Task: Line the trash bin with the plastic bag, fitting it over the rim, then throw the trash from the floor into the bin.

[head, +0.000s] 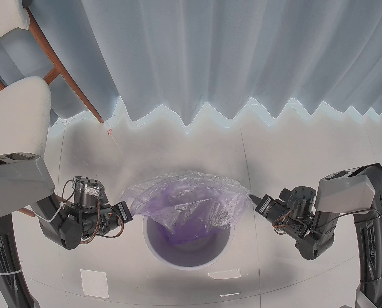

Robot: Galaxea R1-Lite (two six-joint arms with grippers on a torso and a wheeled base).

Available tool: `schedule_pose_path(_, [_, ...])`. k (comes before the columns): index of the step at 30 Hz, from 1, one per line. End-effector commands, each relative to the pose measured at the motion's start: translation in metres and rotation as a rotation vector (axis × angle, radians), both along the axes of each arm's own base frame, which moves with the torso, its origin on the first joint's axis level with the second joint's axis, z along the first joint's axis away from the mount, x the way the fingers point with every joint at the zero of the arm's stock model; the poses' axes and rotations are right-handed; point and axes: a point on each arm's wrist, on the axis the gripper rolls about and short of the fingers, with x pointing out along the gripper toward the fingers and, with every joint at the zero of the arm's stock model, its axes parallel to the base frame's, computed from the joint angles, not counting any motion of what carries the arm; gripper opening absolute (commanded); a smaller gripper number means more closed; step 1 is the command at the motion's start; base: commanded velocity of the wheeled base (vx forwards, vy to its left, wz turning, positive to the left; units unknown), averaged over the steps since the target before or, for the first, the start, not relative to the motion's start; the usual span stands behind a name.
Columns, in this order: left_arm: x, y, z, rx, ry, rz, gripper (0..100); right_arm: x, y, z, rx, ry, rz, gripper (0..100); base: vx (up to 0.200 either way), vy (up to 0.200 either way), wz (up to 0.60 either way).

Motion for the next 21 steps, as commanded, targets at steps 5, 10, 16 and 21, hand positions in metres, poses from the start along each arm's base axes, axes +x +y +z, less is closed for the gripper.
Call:
schedule_pose_path(5, [-0.005, -0.002, 0.002, 0.003, 0.004, -0.009, 0, -0.003, 0.003, -0.003, -0.004, 0.001, 0.017, 0, 0.0, 0.0, 0.0])
schedule_pose_path(10, [-0.014, -0.007, 0.012, -0.001, -0.016, -0.031, 0, -0.004, 0.005, 0.013, 0.017, -0.033, 0.019, 100, 0.0, 0.0, 0.0])
schedule_pose_path(16, [-0.024, -0.006, 0.03, -0.007, -0.046, -0.032, 0, -0.038, 0.002, 0.069, 0.141, -0.034, 0.106, 100, 0.0, 0.0, 0.0])
schedule_pose_path(21, [-0.034, -0.005, 0.033, -0.003, -0.041, -0.035, 0, -0.073, -0.005, 0.102, 0.162, -0.009, 0.261, 100, 0.0, 0.0, 0.0])
